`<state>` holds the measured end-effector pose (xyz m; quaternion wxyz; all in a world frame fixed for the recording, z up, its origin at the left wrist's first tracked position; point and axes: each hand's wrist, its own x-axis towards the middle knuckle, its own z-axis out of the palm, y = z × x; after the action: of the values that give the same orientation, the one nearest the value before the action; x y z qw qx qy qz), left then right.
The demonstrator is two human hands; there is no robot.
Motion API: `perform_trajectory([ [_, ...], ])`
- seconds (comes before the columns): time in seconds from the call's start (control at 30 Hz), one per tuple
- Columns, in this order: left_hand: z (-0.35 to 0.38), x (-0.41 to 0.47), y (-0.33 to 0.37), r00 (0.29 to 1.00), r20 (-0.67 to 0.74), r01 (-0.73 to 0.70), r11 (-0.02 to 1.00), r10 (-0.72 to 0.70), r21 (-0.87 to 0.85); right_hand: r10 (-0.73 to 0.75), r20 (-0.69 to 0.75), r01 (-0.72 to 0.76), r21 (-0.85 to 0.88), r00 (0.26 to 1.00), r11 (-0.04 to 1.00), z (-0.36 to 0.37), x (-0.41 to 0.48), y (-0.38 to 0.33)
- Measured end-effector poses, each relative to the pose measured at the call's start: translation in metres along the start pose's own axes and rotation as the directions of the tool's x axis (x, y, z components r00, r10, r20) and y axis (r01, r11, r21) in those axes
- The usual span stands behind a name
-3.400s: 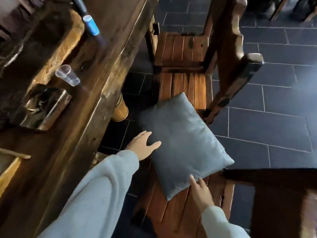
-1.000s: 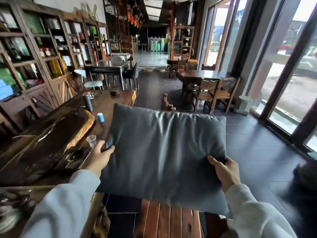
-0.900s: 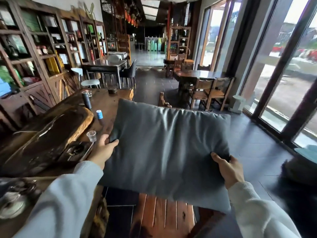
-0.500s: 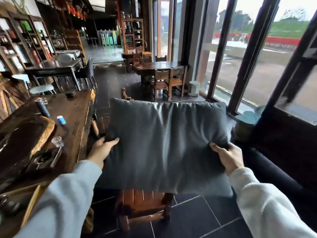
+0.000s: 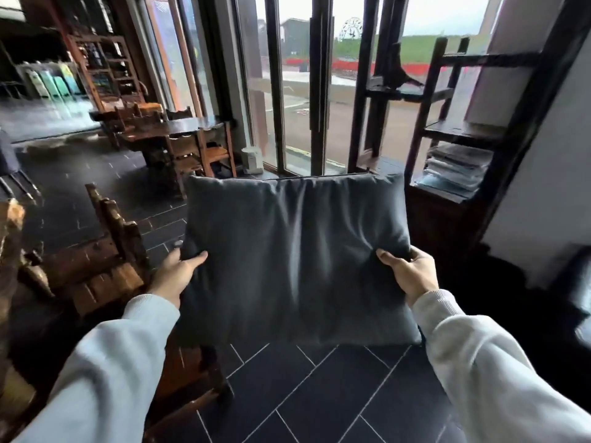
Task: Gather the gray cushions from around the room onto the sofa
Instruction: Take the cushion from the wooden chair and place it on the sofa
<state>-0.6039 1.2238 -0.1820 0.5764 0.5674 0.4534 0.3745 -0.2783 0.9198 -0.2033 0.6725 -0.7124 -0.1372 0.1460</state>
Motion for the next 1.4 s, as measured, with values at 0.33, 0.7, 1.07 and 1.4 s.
perform_trajectory([
  [0.33,0.218,-0.120,-0.027,0.960,0.279,0.034,0.999,-0.029,-0.012,0.056,-0.207,-0.056,0.006,0.977,0.998,-0.266,-0.013,0.031],
  [0.7,0.448,-0.195,-0.038,0.790,0.611,0.034,0.999,-0.050,0.038,0.102,-0.554,-0.085,0.057,0.826,0.995,-0.476,-0.058,0.052],
  [1.07,0.693,-0.248,-0.066,0.564,0.819,0.046,0.994,-0.107,0.098,0.079,-0.800,-0.153,-0.016,0.594,0.988,-0.624,-0.043,0.064],
  [1.4,0.875,-0.255,-0.055,0.482,0.864,0.086,0.989,-0.147,0.120,0.072,-0.859,-0.181,-0.024,0.508,0.983,-0.718,0.047,0.051],
])
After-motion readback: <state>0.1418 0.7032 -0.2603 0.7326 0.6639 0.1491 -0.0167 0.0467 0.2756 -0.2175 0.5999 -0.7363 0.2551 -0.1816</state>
